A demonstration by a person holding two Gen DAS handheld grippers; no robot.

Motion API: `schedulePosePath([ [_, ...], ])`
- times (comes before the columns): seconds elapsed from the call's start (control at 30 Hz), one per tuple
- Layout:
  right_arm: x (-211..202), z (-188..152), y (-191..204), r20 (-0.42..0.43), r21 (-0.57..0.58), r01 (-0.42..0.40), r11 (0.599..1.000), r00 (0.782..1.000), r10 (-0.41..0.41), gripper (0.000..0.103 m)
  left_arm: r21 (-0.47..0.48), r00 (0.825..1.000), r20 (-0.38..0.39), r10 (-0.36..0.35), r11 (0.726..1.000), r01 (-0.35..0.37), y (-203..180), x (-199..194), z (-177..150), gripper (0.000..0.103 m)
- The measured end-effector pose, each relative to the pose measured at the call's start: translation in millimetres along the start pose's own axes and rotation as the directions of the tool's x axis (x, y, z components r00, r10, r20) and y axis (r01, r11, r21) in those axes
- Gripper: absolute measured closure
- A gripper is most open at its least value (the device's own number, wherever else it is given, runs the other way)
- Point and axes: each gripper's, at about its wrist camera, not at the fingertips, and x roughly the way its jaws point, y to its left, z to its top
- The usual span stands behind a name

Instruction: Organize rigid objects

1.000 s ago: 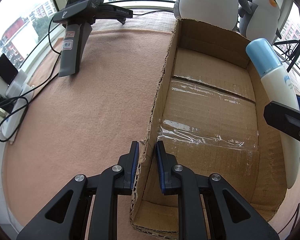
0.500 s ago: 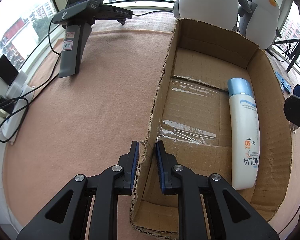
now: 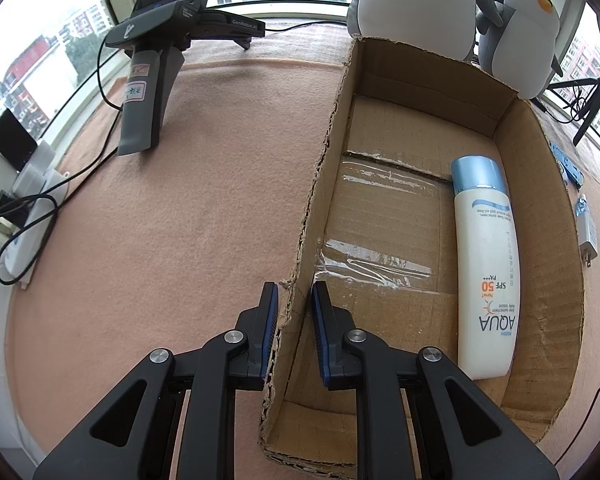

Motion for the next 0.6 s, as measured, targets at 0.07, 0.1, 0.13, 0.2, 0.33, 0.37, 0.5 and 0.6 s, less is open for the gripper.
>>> schedulePosePath([
  [0.07,3,-5,-22,-0.013,0.044,0.028,0.999,1.000,-0.028,0.039,0.002,1.000,0.000,-0.001,1.000,0.001,0,0,0,0.087],
  [0.1,5,-7,-33,-0.021,0.068,0.041,0.997,0.999,-0.039,0.039,0.003,1.000,0.000,-0.002,1.000,0.002,0,0,0,0.087],
  [0.13,7,-9,-43,-0.031,0.090,0.050,0.995,0.998,-0.048,0.039,0.005,1.000,0.000,-0.003,1.000,0.003,0,0,0,0.087],
  [0.2,12,-13,-62,-0.049,0.129,0.071,0.989,0.997,-0.065,0.039,0.009,1.000,0.000,-0.005,1.000,0.005,0,0,0,0.087],
  [0.33,22,-18,-88,-0.090,0.190,0.094,0.977,0.993,-0.078,0.039,0.012,1.000,0.000,-0.006,1.000,0.006,0,0,0,0.087],
  [0.37,25,-19,-92,-0.099,0.196,0.098,0.976,0.992,-0.079,0.039,0.013,1.000,0.001,-0.007,1.000,0.007,0,0,0,0.087],
  [0.5,36,-19,-100,-0.133,0.212,0.104,0.972,0.988,-0.077,0.039,0.015,1.000,0.001,-0.008,1.000,0.008,0,0,-1,0.087],
  [0.6,44,-17,-101,-0.154,0.232,0.098,0.968,0.986,-0.063,0.039,0.018,1.000,0.001,-0.010,1.000,0.010,0,0,0,0.087],
])
